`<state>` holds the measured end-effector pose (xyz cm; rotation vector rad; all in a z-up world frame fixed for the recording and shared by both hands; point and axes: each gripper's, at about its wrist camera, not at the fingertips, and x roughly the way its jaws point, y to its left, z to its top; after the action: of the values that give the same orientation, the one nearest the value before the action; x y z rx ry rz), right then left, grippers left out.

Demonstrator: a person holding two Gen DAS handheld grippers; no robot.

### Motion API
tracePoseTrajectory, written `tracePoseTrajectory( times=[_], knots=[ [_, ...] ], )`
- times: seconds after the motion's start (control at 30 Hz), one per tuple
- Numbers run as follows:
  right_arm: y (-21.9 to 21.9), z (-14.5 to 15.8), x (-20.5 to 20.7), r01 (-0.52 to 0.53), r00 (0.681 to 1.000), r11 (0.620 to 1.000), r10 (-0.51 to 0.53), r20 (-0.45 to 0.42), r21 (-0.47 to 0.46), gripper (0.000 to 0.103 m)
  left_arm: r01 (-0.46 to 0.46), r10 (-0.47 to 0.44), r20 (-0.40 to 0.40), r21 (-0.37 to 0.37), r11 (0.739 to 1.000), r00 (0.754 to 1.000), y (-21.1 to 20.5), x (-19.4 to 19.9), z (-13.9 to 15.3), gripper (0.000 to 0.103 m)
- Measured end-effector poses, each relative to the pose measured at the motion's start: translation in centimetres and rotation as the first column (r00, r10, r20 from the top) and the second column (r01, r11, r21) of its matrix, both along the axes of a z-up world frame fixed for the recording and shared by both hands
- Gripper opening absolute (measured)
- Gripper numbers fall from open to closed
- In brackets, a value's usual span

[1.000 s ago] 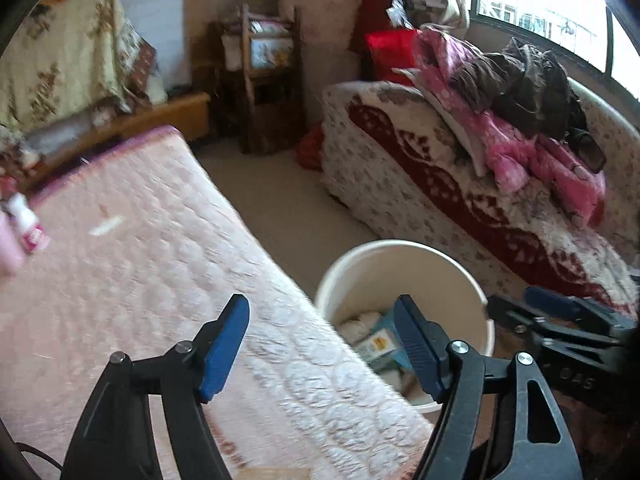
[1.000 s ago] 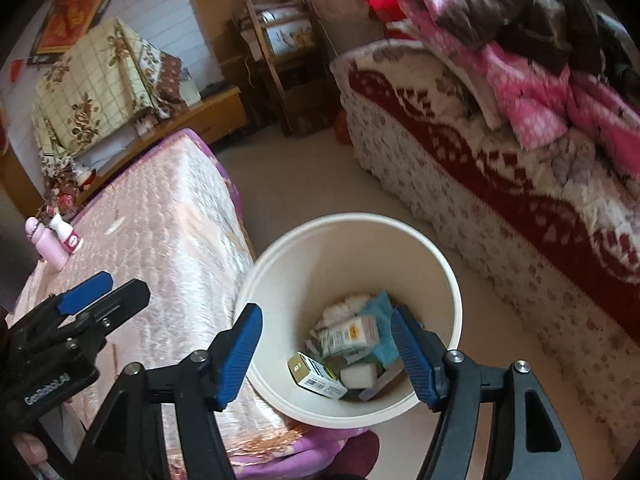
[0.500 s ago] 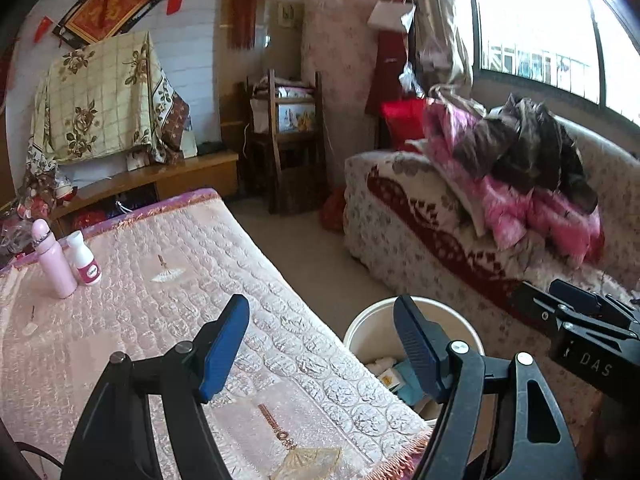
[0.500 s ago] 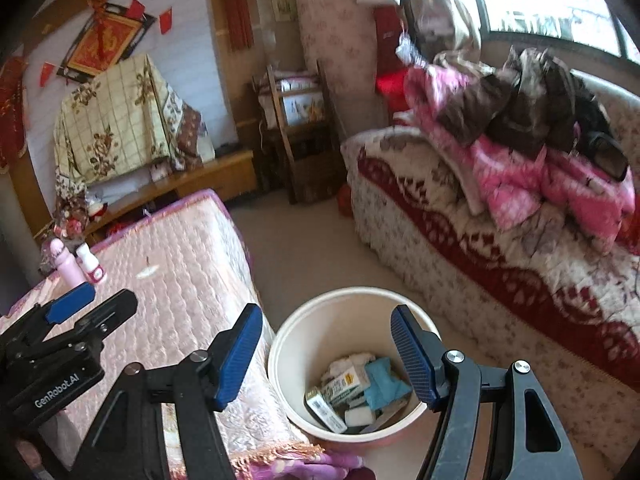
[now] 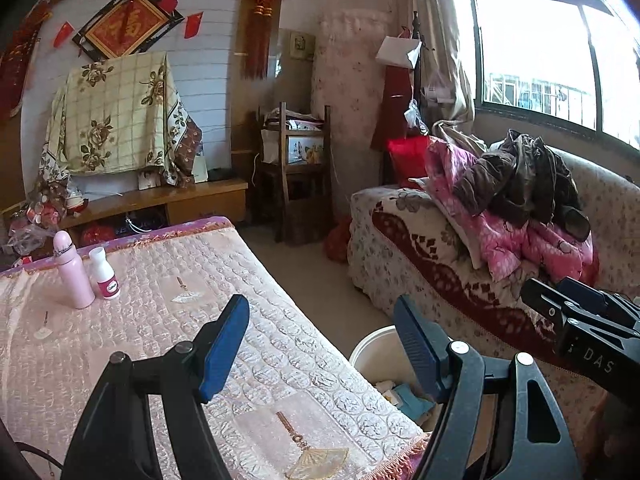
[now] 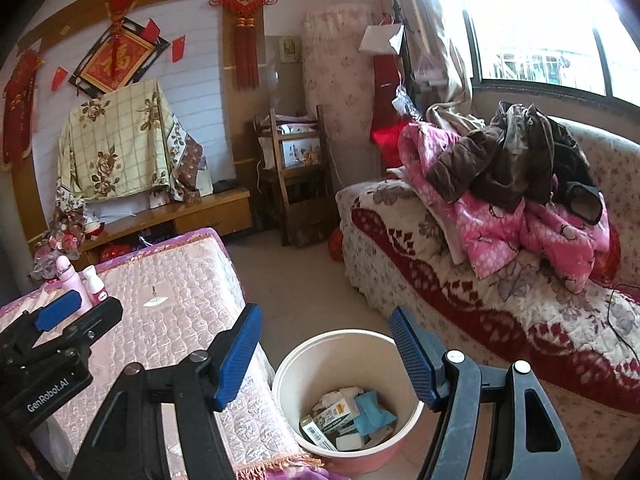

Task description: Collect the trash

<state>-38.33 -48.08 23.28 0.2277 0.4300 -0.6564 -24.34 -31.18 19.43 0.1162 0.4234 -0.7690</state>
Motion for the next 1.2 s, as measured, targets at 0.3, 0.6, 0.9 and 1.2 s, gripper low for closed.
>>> tracePoseTrajectory(
  times=[0.3, 0.6, 0.9, 1.2],
  knots=[
    [0.7, 0.3, 0.0, 0.004, 1.000, 1.000, -0.004, 0.004, -0.006, 0.071, 0.001, -0.001, -0.006, -0.013, 1.000, 1.000, 0.4, 0.0, 0.0, 0.075],
    [0.4, 0.1, 0.2, -0.001, 1.000, 1.000, 0.001, 0.004, 0.007, 0.071, 0.002, -0.002, -0.002, -0.011, 1.000, 1.000, 0.3, -0.1, 0.0, 0.075],
    [0.5, -0.1, 0.3, -0.002, 1.000, 1.000, 0.002, -0.001, 0.007, 0.071, 0.007, -0.007, -0.004, -0.012, 1.000, 1.000, 0.2, -0.1, -0.2, 0.075],
    [0.3, -0.7, 0.5, -0.006, 1.000, 1.000, 0.006, -0.008, 0.015, 0.071, 0.013, -0.013, -0.002, -0.005, 1.000, 1.000, 0.0, -0.2, -0.4, 0.075]
  ],
)
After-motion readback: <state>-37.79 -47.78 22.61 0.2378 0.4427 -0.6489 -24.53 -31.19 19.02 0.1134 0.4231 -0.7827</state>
